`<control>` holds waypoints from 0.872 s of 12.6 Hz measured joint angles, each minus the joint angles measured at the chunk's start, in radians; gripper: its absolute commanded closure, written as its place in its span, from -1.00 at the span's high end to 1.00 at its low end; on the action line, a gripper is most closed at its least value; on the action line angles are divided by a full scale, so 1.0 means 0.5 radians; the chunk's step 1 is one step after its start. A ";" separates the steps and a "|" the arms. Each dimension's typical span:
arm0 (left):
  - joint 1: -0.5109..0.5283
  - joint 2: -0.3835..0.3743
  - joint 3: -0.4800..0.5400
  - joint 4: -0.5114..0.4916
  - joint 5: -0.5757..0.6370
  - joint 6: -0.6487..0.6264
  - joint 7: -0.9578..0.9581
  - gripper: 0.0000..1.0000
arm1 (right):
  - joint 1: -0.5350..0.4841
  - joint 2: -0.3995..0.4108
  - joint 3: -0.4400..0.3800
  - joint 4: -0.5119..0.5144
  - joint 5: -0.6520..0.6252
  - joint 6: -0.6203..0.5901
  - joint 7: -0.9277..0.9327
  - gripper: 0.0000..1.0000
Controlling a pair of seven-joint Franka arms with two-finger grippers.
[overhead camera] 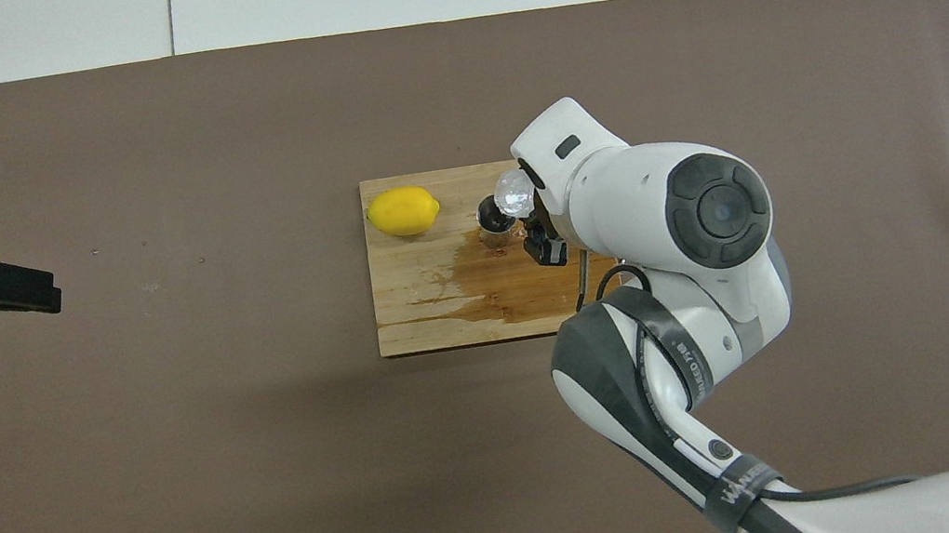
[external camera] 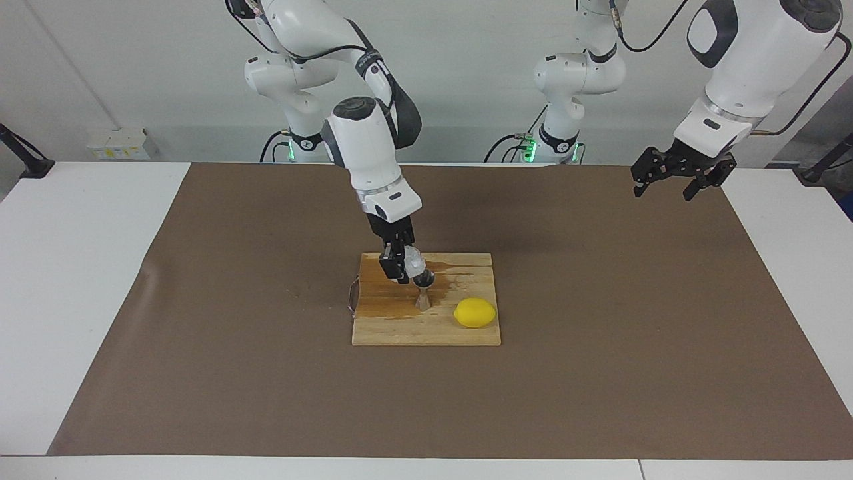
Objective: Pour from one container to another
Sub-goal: 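Carry the white cup back and set it on the table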
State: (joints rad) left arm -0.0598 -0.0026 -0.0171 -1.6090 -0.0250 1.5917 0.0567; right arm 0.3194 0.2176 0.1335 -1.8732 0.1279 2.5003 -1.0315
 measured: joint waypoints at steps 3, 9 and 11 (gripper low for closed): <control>0.000 0.000 0.000 0.000 0.000 0.000 0.000 1.00 | -0.132 -0.033 -0.003 0.003 0.589 0.001 -0.540 -0.75; 0.000 0.000 0.000 0.000 0.000 0.000 0.000 1.00 | -0.593 -0.081 -0.012 -0.034 1.412 -0.377 -1.510 -0.75; 0.000 0.000 0.000 0.000 0.000 0.000 0.000 1.00 | -0.743 -0.108 -0.013 -0.124 1.608 -0.494 -1.764 -0.74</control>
State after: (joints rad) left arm -0.0598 -0.0026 -0.0171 -1.6090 -0.0250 1.5918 0.0567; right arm -0.0518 0.1634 0.1271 -1.9352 0.9317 2.2533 -1.9135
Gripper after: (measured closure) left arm 0.000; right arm 0.511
